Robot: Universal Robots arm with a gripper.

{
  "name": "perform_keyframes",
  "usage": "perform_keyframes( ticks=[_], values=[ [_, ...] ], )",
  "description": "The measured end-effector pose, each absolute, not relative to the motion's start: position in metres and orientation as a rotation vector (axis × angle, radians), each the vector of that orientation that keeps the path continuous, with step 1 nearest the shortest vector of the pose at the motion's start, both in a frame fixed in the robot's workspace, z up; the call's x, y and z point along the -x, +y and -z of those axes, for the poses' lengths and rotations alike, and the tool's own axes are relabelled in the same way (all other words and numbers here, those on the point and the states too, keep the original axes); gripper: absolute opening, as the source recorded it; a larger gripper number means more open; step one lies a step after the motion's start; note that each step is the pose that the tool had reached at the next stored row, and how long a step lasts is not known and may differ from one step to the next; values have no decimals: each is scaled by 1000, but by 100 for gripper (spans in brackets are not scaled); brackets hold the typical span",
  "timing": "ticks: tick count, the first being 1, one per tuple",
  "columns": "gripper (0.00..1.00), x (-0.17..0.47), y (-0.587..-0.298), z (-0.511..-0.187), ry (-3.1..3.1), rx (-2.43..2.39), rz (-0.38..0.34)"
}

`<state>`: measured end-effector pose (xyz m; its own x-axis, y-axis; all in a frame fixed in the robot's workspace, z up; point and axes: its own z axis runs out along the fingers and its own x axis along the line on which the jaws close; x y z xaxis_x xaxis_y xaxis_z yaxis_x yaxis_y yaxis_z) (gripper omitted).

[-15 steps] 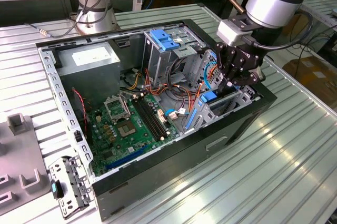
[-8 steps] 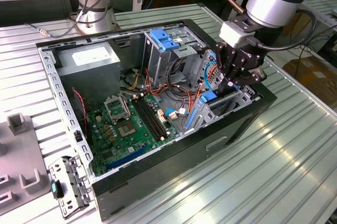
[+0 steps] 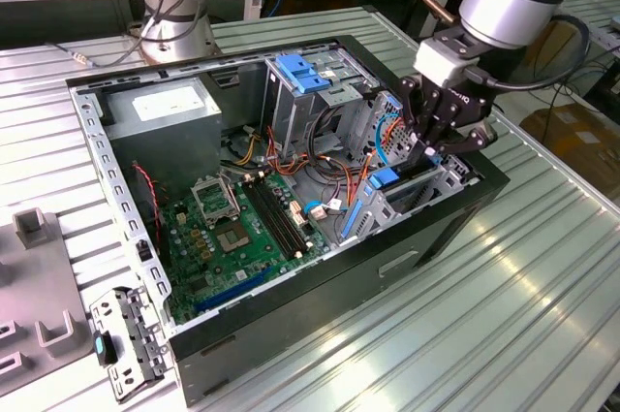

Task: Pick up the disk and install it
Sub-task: 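Insert the first disk wire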

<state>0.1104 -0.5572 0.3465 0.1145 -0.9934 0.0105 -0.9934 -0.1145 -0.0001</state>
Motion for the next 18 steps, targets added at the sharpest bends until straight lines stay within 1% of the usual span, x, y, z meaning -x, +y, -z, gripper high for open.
perform_keyframes(
  ticks=[7, 18],
  values=[
    [11, -111, -557, -365, -2015, -2401, -11],
    [11, -134, -556, -365, -1894, -2498, -11]
  ],
)
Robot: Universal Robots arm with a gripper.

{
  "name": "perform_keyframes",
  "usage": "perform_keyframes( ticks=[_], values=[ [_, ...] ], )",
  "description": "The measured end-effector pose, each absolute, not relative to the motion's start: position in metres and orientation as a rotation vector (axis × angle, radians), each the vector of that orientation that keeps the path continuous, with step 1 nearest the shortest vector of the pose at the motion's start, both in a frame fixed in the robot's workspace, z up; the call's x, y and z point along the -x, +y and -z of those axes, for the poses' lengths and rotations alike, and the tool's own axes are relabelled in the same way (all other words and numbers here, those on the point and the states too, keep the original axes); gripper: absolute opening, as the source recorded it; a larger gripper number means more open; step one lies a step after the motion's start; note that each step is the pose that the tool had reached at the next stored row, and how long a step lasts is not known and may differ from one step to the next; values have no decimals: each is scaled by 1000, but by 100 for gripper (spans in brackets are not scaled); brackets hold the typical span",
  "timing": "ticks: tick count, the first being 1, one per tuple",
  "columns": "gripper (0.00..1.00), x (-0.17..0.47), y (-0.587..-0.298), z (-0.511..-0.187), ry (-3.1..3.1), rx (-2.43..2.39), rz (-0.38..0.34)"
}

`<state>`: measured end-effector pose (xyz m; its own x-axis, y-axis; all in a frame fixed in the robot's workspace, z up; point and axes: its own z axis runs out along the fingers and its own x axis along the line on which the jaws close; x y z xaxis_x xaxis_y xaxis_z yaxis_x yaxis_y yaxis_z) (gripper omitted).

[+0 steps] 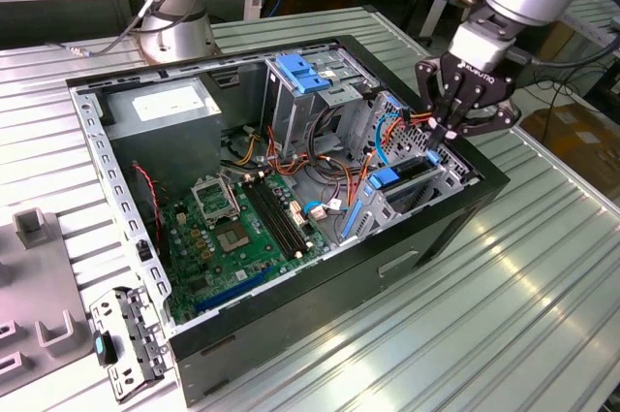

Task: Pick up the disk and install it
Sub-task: 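Insert the first disk wire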

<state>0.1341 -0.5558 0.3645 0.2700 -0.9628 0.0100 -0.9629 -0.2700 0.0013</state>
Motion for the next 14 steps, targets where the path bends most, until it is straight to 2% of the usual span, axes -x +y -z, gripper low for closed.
perform_keyframes(
  ticks=[14],
  values=[
    [11, -142, -554, -381, -1742, -2602, -3]
  ],
)
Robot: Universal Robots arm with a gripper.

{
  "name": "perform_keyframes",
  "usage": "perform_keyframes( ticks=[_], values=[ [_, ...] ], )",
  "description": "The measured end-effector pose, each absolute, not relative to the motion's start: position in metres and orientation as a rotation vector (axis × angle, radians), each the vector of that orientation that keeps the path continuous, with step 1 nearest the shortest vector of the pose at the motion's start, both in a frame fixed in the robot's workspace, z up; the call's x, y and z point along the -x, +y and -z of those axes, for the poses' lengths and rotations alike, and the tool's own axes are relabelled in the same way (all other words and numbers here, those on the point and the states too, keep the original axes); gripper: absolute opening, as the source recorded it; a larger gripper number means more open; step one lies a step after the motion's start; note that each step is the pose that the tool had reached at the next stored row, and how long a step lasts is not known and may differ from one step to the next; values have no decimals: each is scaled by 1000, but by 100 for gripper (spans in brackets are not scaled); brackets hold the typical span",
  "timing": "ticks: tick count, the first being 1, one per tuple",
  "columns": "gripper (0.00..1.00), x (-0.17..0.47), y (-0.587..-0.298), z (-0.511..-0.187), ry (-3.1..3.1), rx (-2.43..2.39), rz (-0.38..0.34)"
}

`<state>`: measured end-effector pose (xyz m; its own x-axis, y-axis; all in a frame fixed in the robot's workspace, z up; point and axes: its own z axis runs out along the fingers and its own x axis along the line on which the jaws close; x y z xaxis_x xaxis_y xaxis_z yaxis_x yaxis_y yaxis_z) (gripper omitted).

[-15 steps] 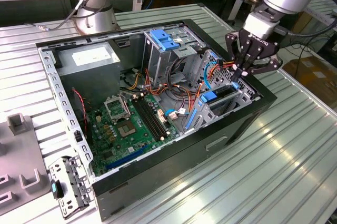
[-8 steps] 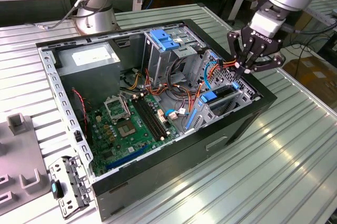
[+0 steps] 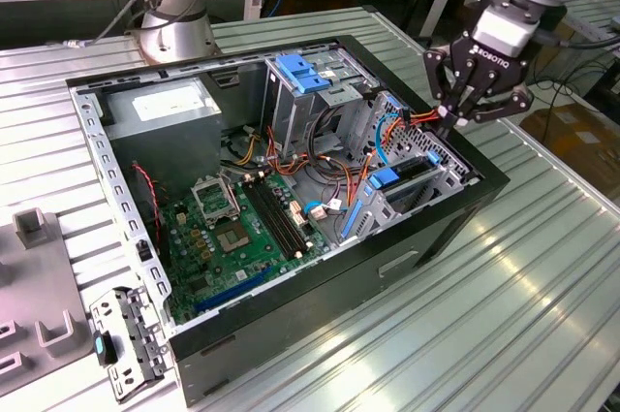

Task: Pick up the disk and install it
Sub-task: 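Insert the first disk wire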

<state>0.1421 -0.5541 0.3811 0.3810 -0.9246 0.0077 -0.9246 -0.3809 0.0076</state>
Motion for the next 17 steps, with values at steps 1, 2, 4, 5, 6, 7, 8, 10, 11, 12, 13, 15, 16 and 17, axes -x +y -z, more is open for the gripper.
perform_keyframes(
  ticks=[1, 2, 4, 5, 6, 7, 8, 10, 11, 12, 13, 15, 16, 17],
  values=[
    [11, -143, -554, -381, -1716, -2619, -4],
    [11, -143, -554, -381, -1670, -2648, -4],
    [11, -143, -554, -381, -1603, -2690, -4],
    [11, -146, -554, -381, -1579, -2704, -4],
    [11, -148, -554, -381, -1574, -2707, -5],
    [11, -151, -553, -381, -1570, -2709, -5],
    [11, -157, -552, -381, -1562, -2714, -5],
    [11, -162, -550, -381, -1555, -2718, -5],
    [11, -165, -548, -381, -1551, -2720, -5],
    [11, -167, -547, -381, -1549, -2721, -5],
    [11, -168, -546, -381, -1547, -2722, -5],
    [11, -174, -540, -381, -1541, -2726, -5],
    [11, -177, -537, -381, -1538, -2727, -5],
    [11, -179, -534, -381, -1537, -2728, -5]
  ],
)
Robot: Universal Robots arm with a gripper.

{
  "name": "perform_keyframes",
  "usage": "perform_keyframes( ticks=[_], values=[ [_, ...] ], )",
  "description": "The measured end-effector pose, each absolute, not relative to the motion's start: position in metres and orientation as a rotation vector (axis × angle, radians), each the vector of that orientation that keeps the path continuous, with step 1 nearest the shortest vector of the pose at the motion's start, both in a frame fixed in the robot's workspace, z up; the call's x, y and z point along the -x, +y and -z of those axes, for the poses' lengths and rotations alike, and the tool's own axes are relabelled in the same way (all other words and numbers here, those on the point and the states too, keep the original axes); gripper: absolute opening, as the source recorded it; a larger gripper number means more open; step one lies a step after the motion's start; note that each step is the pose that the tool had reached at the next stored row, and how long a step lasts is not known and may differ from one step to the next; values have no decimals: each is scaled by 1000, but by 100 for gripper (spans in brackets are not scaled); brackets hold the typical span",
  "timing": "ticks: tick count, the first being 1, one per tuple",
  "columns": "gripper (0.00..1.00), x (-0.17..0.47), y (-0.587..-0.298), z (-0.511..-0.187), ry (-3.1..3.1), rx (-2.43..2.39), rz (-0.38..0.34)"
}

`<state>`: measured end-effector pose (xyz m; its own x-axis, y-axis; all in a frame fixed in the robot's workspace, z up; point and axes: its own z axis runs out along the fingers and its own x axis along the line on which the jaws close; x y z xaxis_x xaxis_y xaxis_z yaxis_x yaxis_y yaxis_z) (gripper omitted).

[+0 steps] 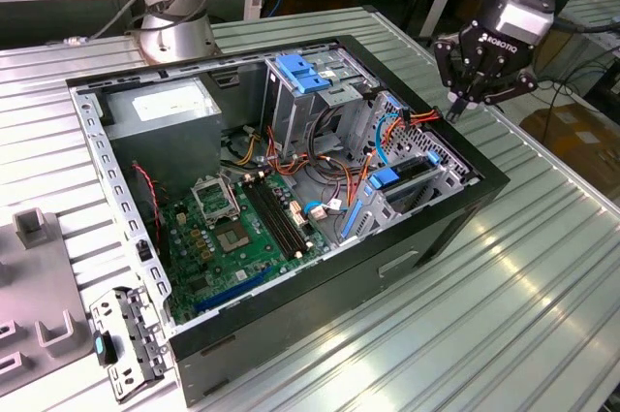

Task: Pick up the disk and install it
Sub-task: 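Insert the first disk wire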

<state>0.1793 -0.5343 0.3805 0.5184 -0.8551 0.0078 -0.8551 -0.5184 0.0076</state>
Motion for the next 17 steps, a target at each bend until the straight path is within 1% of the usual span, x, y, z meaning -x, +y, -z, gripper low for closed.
perform_keyframes(
  ticks=[9, 14, 15, 16, 17],
  values=[
    [11, -193, -518, -381, -1523, -2735, -5],
    [11, -194, -517, -381, -1523, -2735, -5],
    [11, -194, -517, -381, -1523, -2735, -5],
    [18, -194, -517, -381, -1523, -2735, -5],
    [18, -194, -517, -381, -1522, -2735, -5]
  ],
)
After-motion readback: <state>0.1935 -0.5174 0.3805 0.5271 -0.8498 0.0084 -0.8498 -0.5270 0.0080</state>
